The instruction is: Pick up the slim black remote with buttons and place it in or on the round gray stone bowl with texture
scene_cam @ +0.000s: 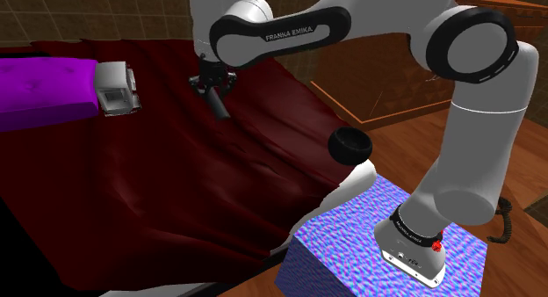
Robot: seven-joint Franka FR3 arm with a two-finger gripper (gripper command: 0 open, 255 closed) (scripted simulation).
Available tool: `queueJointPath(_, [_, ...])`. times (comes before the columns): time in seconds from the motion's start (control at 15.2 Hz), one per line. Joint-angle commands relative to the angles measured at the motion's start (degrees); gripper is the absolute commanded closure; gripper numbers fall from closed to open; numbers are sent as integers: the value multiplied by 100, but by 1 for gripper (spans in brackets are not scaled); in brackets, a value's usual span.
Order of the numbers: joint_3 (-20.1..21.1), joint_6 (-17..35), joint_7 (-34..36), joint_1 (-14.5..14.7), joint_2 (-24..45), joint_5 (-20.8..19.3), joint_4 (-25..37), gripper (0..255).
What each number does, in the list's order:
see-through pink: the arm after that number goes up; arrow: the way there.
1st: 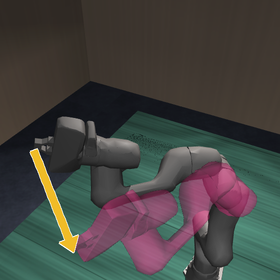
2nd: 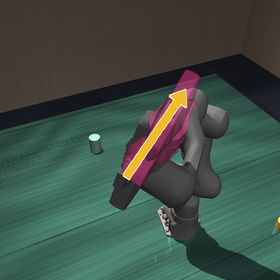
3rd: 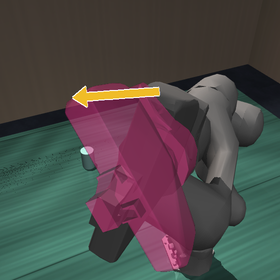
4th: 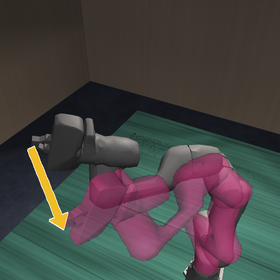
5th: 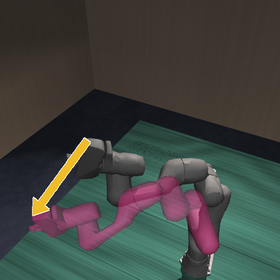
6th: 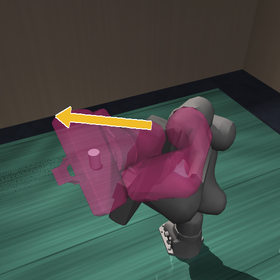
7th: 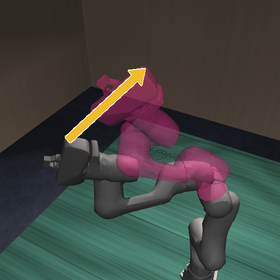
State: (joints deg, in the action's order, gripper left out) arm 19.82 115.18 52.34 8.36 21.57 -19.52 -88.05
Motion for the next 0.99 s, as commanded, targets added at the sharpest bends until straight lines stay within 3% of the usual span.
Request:
queueJointPath(0.0, [8,-141,-46,-1,-23,27,124,255])
queueJointPath(0.13, [16,-265,-78,5,-39,46,237,255])
queueJointPath(0.53, [17,444,-447,-492,-1524,553,-1786,255])
queueJointPath(0.92, [-189,874,-1035,-719,-2889,1094,-3401,255])
